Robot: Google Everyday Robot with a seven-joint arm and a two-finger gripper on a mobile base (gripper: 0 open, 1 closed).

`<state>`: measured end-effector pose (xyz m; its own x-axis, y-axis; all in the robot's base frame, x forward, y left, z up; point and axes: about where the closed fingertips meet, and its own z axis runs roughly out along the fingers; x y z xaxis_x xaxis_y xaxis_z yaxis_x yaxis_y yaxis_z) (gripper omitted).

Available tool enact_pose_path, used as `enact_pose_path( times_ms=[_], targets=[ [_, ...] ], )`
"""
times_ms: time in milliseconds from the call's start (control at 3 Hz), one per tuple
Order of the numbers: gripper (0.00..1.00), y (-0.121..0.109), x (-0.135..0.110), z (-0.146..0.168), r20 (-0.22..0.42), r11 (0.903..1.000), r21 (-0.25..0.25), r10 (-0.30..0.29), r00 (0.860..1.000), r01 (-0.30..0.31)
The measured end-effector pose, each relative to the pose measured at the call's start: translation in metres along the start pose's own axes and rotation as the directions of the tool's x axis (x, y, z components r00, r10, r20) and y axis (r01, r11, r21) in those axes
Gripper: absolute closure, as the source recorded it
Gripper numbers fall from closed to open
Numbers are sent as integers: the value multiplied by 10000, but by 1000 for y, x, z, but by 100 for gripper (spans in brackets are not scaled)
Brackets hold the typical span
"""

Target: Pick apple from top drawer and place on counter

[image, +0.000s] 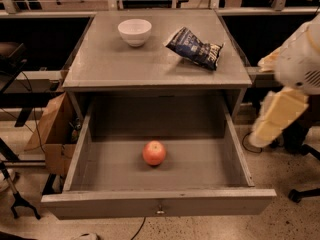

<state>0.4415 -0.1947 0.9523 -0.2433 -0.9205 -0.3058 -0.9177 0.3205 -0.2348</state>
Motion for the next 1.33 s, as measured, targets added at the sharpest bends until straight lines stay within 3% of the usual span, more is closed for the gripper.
enact_pose_path(
  times_ms=[333,667,1000,1333],
  targets=[
    [0,18,-24,69,1187,9953,-719,731,9902,-649],
    [0,40,-53,141,2365,9773,-1710,1641,9577,-1252],
    [0,49,-89,202,3333,9537,-2395,2568,9072,-1819],
    [0,46,-127,250,4091,9368,-2642,3241,8530,-2292]
  ],
)
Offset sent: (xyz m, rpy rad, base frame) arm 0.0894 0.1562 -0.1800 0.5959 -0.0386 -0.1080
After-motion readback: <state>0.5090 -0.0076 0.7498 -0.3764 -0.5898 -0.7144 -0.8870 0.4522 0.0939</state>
